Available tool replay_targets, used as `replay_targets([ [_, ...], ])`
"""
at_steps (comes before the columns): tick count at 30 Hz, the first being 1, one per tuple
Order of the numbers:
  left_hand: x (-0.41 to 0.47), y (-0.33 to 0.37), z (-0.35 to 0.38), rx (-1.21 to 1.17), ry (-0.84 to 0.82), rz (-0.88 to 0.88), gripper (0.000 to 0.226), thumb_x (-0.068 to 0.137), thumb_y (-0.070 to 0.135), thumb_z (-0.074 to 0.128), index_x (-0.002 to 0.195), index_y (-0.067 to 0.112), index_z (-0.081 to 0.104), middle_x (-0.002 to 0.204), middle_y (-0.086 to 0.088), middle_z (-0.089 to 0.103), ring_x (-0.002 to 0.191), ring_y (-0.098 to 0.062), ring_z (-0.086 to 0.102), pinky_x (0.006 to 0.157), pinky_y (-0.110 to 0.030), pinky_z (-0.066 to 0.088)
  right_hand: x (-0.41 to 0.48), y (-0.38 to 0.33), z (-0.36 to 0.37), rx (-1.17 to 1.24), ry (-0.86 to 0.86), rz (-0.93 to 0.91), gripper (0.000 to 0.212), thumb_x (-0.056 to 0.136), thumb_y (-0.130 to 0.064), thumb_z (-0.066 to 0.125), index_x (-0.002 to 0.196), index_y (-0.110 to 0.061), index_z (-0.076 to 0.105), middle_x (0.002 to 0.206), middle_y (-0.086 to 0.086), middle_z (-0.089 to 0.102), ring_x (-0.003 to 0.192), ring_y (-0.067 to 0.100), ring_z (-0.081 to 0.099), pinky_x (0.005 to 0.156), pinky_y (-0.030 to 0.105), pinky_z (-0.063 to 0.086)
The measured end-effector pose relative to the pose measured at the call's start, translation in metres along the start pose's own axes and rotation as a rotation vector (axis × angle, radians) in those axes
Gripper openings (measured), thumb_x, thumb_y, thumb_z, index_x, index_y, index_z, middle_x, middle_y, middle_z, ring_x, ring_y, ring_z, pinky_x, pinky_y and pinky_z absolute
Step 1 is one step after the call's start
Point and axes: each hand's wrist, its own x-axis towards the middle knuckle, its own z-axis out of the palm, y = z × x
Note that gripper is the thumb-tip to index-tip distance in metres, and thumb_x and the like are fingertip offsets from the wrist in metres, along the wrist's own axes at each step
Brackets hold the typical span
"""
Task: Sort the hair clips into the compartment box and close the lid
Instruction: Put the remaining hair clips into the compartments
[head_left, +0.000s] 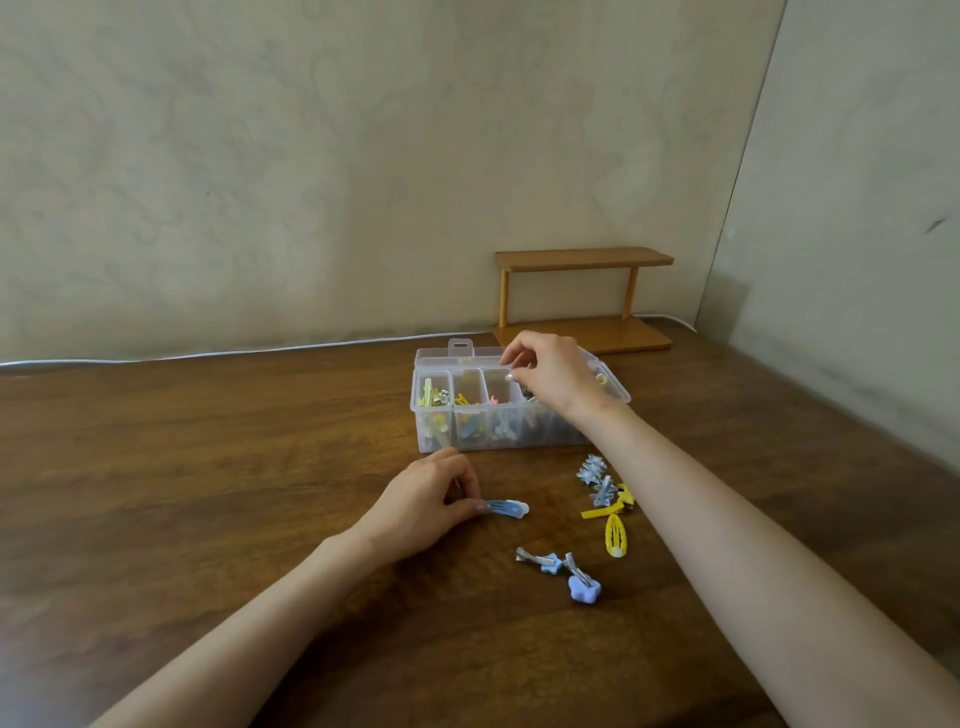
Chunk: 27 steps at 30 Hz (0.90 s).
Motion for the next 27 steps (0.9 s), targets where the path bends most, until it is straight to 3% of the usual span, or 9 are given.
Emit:
replay_targets([
  [4, -0.001, 0.001, 0.001, -0.023, 0.018, -0.022, 0.017, 0.083, 0.030, 0.065, 0.078, 0.034, 0.049, 0.092, 0.010, 0.057, 0.085, -0.007, 0.055, 0.074, -0.021, 0.049, -0.018, 0.008, -0.004, 0.001, 0.068, -0.040, 0.009, 0.089, -0.010, 0.060, 0.093, -0.017, 0.066, 0.094, -0.001, 0.064, 0.077, 0.003, 0.053, 0.068, 0.018, 0.044],
  [11, -0.002, 0.003, 0.000, -0.044, 0.050, -0.044, 0.013, 0.084, 0.029, 0.065, 0.081, 0.031, 0.052, 0.086, 0.012, 0.058, 0.079, -0.005, 0.055, 0.067, -0.015, 0.045, -0.069, 0.021, -0.020, 0.086, 0.130, -0.064, 0.009, 0.089, -0.010, 0.061, 0.093, -0.015, 0.068, 0.086, -0.010, 0.061, 0.079, 0.000, 0.056, 0.066, 0.010, 0.044],
  [18, -0.001, 0.003, -0.005, -0.103, 0.313, -0.073, 0.009, 0.083, 0.021, 0.066, 0.084, 0.021, 0.058, 0.079, 0.007, 0.061, 0.071, -0.008, 0.057, 0.062, -0.021, 0.049, -0.087, 0.042, -0.015, 0.144, 0.182, -0.002, 0.010, 0.088, -0.009, 0.061, 0.093, -0.016, 0.068, 0.088, -0.006, 0.065, 0.081, 0.005, 0.059, 0.067, 0.013, 0.045],
  [21, 0.003, 0.002, -0.012, -0.084, 0.452, -0.070, 0.008, 0.083, 0.017, 0.066, 0.083, 0.018, 0.058, 0.078, 0.006, 0.061, 0.070, -0.007, 0.057, 0.060, -0.018, 0.047, -0.089, 0.046, -0.016, 0.151, 0.169, 0.021, 0.011, 0.089, -0.010, 0.061, 0.094, -0.015, 0.068, 0.087, -0.005, 0.065, 0.082, 0.006, 0.060, 0.068, 0.014, 0.046],
  [27, 0.017, 0.005, -0.022, 0.035, 0.643, -0.098, 0.009, 0.084, 0.016, 0.064, 0.081, 0.018, 0.056, 0.076, 0.006, 0.060, 0.070, -0.013, 0.055, 0.061, -0.031, 0.049, -0.089, 0.050, -0.018, 0.128, 0.153, 0.040, 0.010, 0.089, -0.011, 0.061, 0.093, -0.017, 0.068, 0.089, -0.004, 0.065, 0.083, 0.007, 0.060, 0.069, 0.014, 0.047],
])
